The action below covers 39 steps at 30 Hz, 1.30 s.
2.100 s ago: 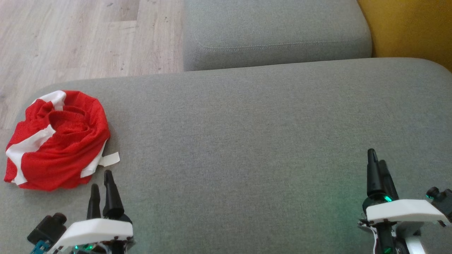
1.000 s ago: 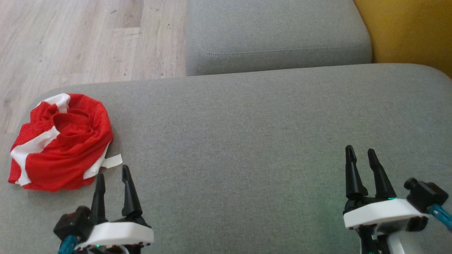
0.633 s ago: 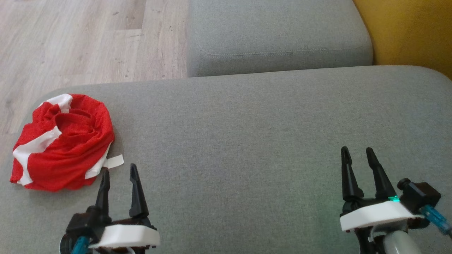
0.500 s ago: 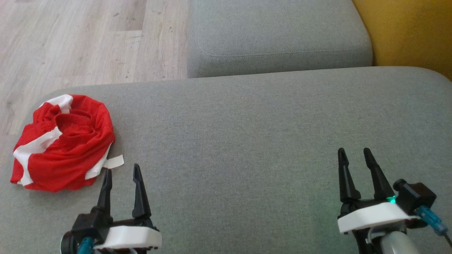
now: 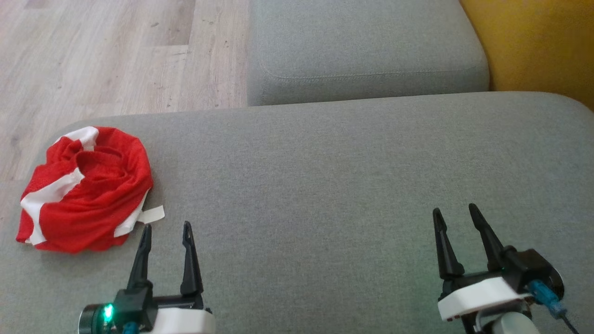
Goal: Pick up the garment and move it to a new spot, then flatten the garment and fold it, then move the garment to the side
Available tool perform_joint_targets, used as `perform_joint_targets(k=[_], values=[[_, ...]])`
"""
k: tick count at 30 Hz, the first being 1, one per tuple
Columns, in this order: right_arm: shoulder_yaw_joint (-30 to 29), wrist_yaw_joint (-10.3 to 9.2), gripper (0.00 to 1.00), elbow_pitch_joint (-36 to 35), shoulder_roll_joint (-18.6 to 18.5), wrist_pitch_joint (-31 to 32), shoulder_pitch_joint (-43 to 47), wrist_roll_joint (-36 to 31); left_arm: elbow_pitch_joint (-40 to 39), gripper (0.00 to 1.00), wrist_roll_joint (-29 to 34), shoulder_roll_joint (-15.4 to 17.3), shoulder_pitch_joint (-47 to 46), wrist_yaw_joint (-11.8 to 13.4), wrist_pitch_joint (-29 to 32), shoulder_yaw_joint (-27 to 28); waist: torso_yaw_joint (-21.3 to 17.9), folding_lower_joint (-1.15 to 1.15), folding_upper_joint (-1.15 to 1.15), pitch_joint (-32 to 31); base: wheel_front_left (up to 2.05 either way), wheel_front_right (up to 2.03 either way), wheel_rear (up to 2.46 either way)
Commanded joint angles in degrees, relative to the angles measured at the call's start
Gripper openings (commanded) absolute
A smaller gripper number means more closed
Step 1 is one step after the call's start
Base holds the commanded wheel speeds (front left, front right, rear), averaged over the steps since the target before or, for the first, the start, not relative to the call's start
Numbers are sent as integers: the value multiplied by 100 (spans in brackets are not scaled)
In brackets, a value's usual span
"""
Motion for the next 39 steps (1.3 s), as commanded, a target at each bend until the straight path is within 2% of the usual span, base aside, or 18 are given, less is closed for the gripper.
perform_joint_targets(k=[1, 17, 21, 28, 39], values=[[152, -4, 100, -166, -62, -103, -203, -190, -160, 100, 185, 41, -198, 59, -107, 172, 4, 0, 0, 0, 0, 0, 0], [59, -4, 100, -81, -62, -103, -188, -237, -42, 100, 59, 41, -219, 39, -107, 238, 18, 0, 0, 21, 0, 0, 0], [10, -4, 100, -80, -62, -103, -182, -276, -24, 100, 33, 41, -244, 75, -107, 204, 129, 0, 0, 33, 0, 0, 0], [-36, -4, 100, -88, -62, -103, -142, -331, 15, 100, 62, 41, -238, 120, -107, 193, 588, 0, 0, 46, 0, 0, 0], [-37, -4, 100, -144, -62, -103, -115, -320, 9, 100, 93, 41, -230, 259, -107, 321, 1865, 0, 0, 132, 0, 0, 0]])
